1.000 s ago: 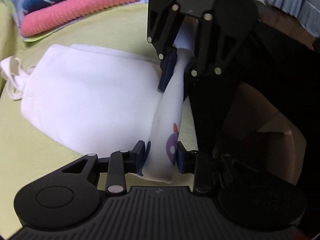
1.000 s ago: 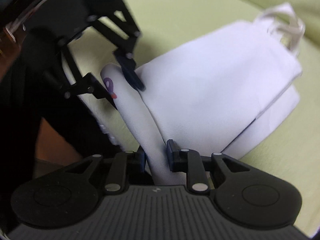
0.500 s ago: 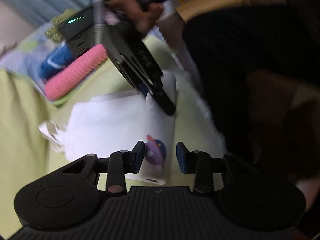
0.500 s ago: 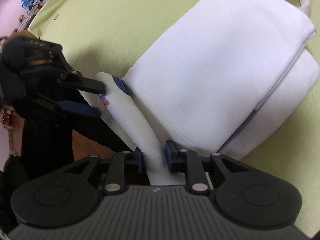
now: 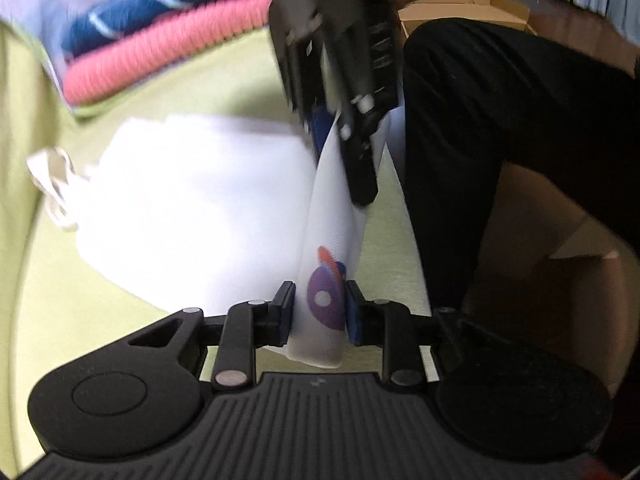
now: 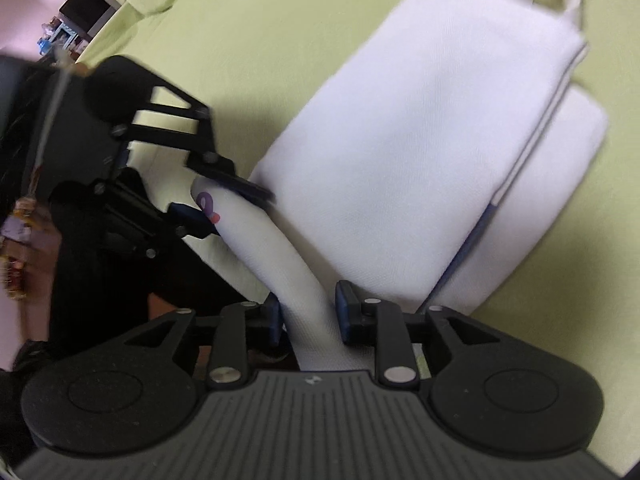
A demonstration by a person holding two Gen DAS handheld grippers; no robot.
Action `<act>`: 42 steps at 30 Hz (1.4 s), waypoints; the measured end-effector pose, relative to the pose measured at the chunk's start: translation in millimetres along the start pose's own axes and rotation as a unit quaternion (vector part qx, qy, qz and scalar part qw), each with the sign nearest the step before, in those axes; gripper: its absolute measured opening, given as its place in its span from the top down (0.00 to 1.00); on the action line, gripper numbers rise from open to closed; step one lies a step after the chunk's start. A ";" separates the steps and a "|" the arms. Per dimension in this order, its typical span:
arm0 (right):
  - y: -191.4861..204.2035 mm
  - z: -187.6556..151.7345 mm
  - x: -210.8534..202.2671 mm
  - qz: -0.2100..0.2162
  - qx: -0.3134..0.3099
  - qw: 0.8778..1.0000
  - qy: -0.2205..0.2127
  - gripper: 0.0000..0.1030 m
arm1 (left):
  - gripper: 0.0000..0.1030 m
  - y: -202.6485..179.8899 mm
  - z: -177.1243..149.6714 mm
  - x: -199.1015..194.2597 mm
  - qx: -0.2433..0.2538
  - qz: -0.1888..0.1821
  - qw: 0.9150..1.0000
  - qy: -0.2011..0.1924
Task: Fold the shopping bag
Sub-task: 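Press the folded bag flat with the left gripper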
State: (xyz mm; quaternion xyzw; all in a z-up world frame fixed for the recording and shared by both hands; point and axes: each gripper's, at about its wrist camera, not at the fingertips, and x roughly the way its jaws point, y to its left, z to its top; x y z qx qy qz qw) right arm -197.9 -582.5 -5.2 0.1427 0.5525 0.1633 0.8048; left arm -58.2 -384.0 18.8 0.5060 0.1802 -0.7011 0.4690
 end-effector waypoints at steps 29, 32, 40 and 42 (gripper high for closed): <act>-27.1 9.1 -26.4 -0.080 0.126 0.983 -0.104 0.75 | 0.59 -69.1 -6.0 -19.8 0.126 0.178 0.976 -0.029; -26.0 0.5 -26.8 -0.084 0.145 0.979 -0.116 0.75 | 0.58 -62.0 -5.1 -4.5 0.114 0.184 0.975 -0.040; -23.7 -18.9 -24.7 -0.097 0.168 0.967 -0.165 0.76 | 0.56 -29.4 -5.2 2.2 0.088 0.146 0.983 -0.063; -30.5 -20.9 -21.8 -0.092 0.176 0.965 -0.172 0.76 | 0.56 -25.2 -6.5 3.3 0.082 0.139 0.985 -0.067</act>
